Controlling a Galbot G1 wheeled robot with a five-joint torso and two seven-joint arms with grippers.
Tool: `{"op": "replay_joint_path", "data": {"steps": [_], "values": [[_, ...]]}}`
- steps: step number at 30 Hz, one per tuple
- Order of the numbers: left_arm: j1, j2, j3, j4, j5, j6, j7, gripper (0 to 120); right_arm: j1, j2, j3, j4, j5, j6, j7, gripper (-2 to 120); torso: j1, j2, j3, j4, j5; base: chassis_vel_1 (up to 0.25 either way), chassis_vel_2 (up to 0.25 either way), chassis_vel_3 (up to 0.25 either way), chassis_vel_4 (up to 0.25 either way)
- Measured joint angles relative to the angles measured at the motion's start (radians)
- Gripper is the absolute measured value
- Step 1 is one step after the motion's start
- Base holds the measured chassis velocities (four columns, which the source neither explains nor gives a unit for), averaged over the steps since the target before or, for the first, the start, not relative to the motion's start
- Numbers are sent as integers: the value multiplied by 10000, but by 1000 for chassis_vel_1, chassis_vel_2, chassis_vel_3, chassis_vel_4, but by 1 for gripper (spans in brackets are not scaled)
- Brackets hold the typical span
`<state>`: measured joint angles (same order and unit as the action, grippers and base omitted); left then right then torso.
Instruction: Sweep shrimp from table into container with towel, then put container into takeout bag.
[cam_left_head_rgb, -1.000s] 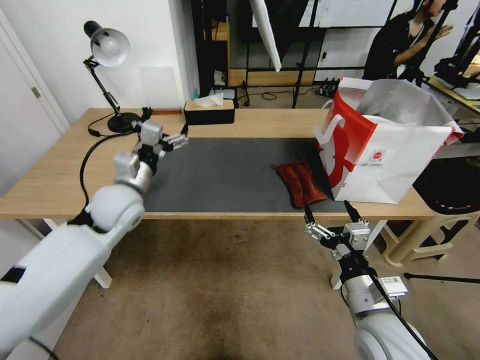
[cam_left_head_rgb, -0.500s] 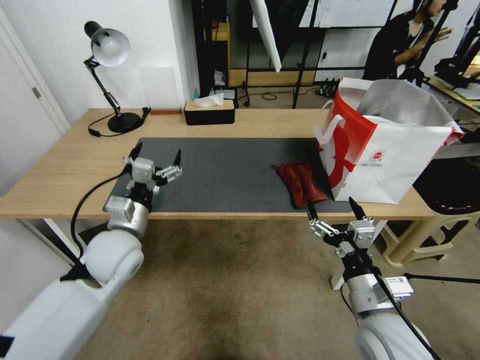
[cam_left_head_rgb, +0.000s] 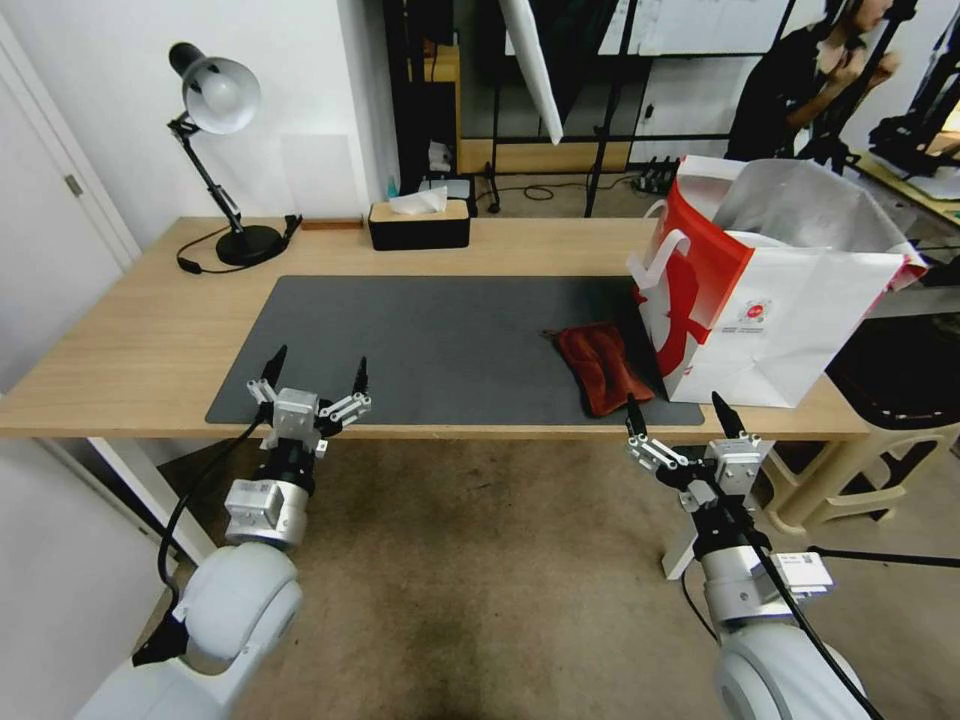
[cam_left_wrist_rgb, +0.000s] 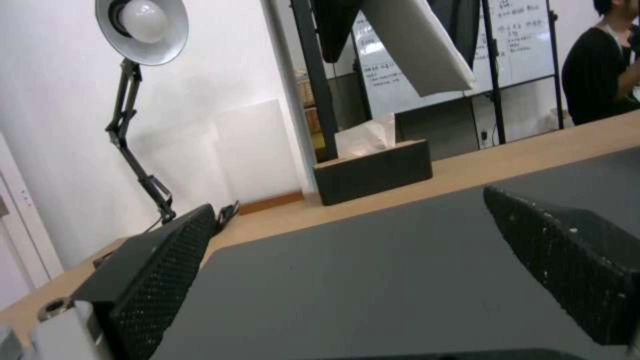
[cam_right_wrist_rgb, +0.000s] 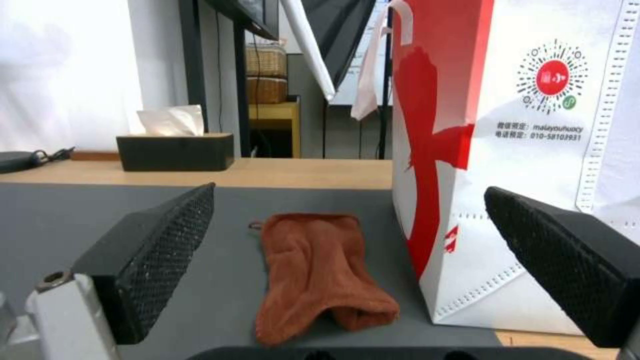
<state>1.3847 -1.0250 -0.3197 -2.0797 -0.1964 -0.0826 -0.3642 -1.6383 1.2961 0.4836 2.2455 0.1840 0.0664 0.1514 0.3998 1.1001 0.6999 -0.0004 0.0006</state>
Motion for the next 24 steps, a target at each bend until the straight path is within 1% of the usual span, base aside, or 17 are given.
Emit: {"op": "replay_joint_path", "data": {"steps": [1, 3, 4, 7, 24], "values": [[116, -127, 12, 127, 160, -167, 0, 100, 19, 6, 0, -58, -50, 40, 0, 100, 1, 0, 1, 4, -10, 0, 0, 0, 0], [214, -259, 23, 218, 279, -326, -8, 100, 49, 23, 0, -130, -98, 90, -1, 100, 2, -1, 1, 3, -3, 0, 0, 0, 0], [214, -259, 23, 218, 279, -326, -8, 100, 49, 23, 0, -130, -98, 90, -1, 100, 2, -1, 1, 3, -3, 0, 0, 0, 0], [347, -514, 87, 376, 459, -439, -23, 100, 113, 67, -1, -289, -260, 134, -1, 100, 2, -2, 1, 4, -5, 0, 0, 0, 0], [304, -510, 120, 403, 439, -428, -32, 100, 119, 74, -6, -298, -279, 142, 13, 100, 2, -2, 1, 3, -6, 0, 0, 0, 0]]}}
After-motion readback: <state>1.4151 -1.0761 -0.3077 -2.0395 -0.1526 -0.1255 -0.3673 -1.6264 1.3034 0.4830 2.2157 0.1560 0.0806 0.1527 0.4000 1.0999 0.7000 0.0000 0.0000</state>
